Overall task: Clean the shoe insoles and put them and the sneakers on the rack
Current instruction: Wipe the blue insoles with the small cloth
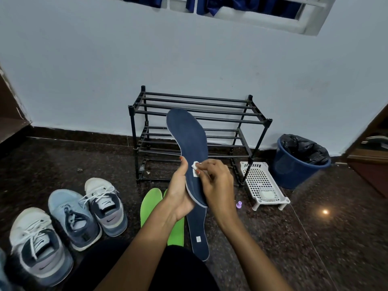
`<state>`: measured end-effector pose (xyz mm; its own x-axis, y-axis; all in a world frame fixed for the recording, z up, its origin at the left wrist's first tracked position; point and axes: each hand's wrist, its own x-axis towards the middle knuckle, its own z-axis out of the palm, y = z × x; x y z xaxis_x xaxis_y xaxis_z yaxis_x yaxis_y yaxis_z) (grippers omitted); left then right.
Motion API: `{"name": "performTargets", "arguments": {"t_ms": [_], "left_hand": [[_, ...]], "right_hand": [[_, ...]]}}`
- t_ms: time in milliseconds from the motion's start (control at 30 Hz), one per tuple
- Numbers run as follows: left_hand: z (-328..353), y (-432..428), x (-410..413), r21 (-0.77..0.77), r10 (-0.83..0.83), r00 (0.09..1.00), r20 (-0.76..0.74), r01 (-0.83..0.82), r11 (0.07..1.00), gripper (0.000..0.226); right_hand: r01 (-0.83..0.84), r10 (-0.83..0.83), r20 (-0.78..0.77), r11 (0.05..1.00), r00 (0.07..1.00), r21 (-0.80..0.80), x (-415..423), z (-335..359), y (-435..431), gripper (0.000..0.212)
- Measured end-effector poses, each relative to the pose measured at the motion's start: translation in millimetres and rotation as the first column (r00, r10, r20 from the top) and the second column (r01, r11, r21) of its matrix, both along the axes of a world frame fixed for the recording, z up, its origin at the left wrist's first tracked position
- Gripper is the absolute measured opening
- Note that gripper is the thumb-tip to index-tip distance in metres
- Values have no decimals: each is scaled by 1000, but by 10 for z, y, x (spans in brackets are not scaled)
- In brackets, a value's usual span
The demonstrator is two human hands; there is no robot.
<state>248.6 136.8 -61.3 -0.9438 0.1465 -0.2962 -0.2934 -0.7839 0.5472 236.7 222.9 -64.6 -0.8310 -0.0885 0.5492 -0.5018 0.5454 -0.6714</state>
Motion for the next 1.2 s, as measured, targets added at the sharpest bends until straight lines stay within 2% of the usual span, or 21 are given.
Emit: {"name": "performTargets", "arguments": {"t_ms": [167, 300, 400, 533, 800, 1000, 1200], "left_hand": [[10, -22, -6, 5, -20, 1000, -16, 20, 1000, 62], [16, -19, -22, -5, -40, 999, 2, 40, 999, 64], [9, -33, -42, -36, -75, 997, -8, 75, 997, 73], [-28, -33, -62, -100, -89, 996, -17, 86, 991, 72], [-56, 1, -70, -52, -124, 992, -6, 124, 991, 75], [-70, -23, -72, -122, -117, 992, -44, 111, 986, 73], [-75, 6, -77, -80, -152, 987, -51, 148, 986, 75]], "right_hand": [[-45, 45, 5, 999, 999, 10, -19, 31, -2, 21], [-104, 104, 39, 995, 994, -1, -38, 75, 33, 13], [-140, 140, 67, 990, 988, -16, 8, 55, 46, 13], [-178, 178, 90, 984, 980, -5, 108, -12, 62, 13], [-92, 91, 27, 995, 995, 42, 7, 91, 30, 10], [-150, 147, 51, 988, 988, 48, 180, -25, 75, 12], [-101, 100, 18, 993, 995, 53, 73, 68, 58, 11]]}}
